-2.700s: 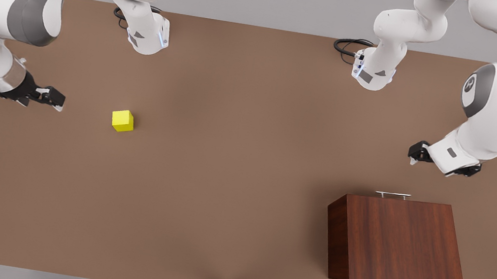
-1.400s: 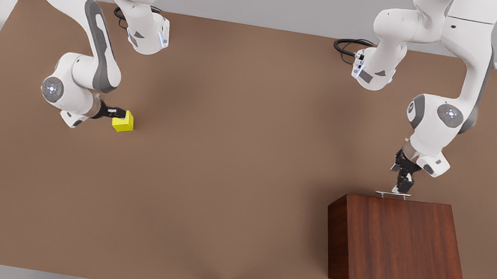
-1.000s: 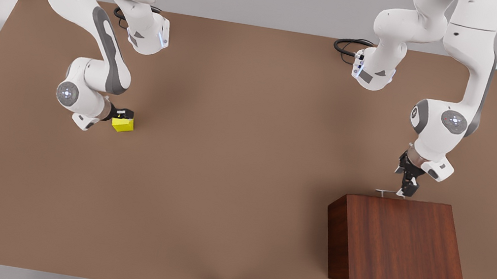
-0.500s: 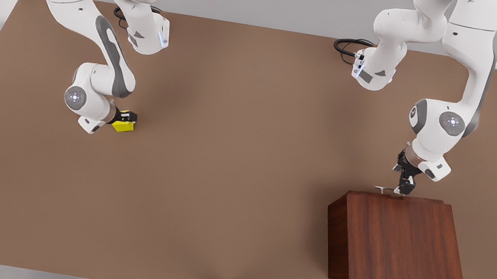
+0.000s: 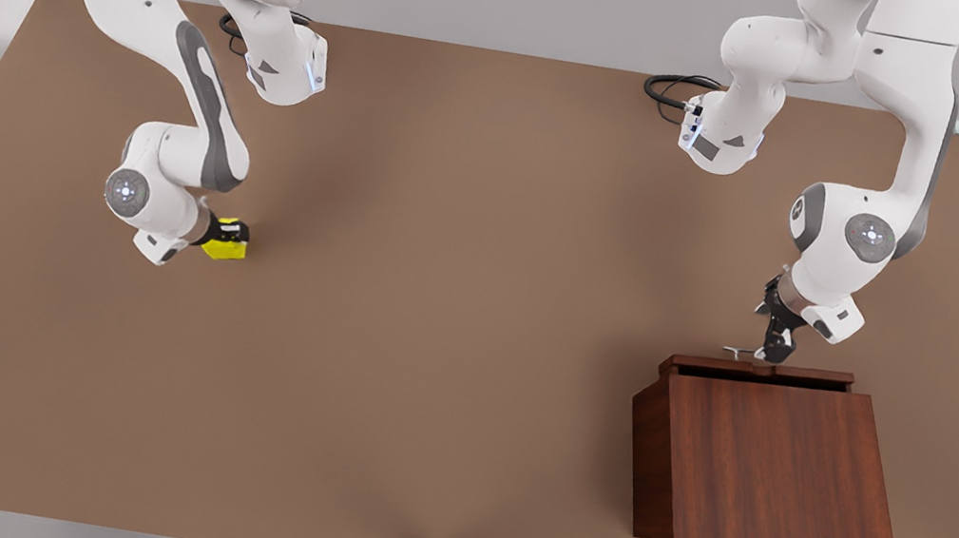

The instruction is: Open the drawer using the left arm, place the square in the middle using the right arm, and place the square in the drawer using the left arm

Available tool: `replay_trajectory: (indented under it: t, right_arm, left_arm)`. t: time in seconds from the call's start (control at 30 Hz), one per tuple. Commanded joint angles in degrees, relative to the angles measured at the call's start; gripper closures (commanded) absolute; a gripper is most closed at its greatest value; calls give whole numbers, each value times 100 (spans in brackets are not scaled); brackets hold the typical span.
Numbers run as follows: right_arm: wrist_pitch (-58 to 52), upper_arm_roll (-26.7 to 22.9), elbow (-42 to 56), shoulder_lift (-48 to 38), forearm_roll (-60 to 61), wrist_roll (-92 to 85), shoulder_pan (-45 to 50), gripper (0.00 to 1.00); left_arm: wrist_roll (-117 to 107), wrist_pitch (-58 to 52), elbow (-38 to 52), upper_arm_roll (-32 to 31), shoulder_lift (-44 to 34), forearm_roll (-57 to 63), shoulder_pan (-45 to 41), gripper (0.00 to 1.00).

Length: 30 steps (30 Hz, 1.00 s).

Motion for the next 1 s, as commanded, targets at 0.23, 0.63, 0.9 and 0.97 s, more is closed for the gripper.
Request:
replay_trajectory:
  t: [0.23,0.63,0.9,0.97]
  right_arm:
    - [-1951,44,2866,725,37,591,1081,37]
    - [-3463,-26,7630,3651,-508,2797,5186,40]
    - [-3076,-325,7798,4179,-596,3307,6171,39]
    - [-3023,-325,7763,4223,-587,3254,6171,39]
  left_arm:
    - [-167,-476,-9,-10,-177,1,-57,0]
    - [-343,-810,-26,-10,-300,1,-198,0]
    - [-334,-748,-26,-1,-274,10,-198,0]
    - [-334,-783,-35,-1,-265,10,-198,0]
